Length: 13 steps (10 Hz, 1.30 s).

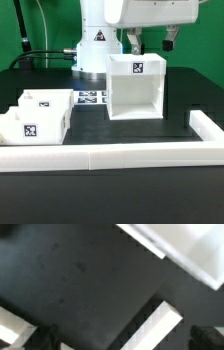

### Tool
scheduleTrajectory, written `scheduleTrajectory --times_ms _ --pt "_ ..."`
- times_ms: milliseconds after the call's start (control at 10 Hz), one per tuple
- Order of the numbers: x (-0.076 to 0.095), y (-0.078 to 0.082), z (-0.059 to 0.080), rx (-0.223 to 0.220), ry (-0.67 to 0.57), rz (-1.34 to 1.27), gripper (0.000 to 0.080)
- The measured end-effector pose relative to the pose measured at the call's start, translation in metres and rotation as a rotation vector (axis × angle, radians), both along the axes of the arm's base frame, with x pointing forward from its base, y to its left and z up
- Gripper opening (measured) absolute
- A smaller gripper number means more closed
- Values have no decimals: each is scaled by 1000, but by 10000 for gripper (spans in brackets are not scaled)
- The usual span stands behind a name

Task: Assemble drawer

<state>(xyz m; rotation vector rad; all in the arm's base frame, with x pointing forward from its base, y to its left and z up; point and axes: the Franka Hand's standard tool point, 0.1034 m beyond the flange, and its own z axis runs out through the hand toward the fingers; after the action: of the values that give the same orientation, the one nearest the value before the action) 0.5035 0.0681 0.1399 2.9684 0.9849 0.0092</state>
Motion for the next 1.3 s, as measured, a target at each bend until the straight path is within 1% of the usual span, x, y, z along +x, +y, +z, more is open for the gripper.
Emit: scheduleTrajectory --times_ms 400,500,600,800,900,1000,1300 --pt "-2 0 0 0 -3 -34 650" --pt "-17 4 2 -3 -13 -183 650" --pt "-35 10 2 -11 -3 -279 650" --pt "-53 20 1 -29 31 -376 650" --pt "-60 22 2 -4 62 -435 650" --pt "-62 23 1 8 71 -457 650" --pt "-62 23 0 8 72 -457 650"
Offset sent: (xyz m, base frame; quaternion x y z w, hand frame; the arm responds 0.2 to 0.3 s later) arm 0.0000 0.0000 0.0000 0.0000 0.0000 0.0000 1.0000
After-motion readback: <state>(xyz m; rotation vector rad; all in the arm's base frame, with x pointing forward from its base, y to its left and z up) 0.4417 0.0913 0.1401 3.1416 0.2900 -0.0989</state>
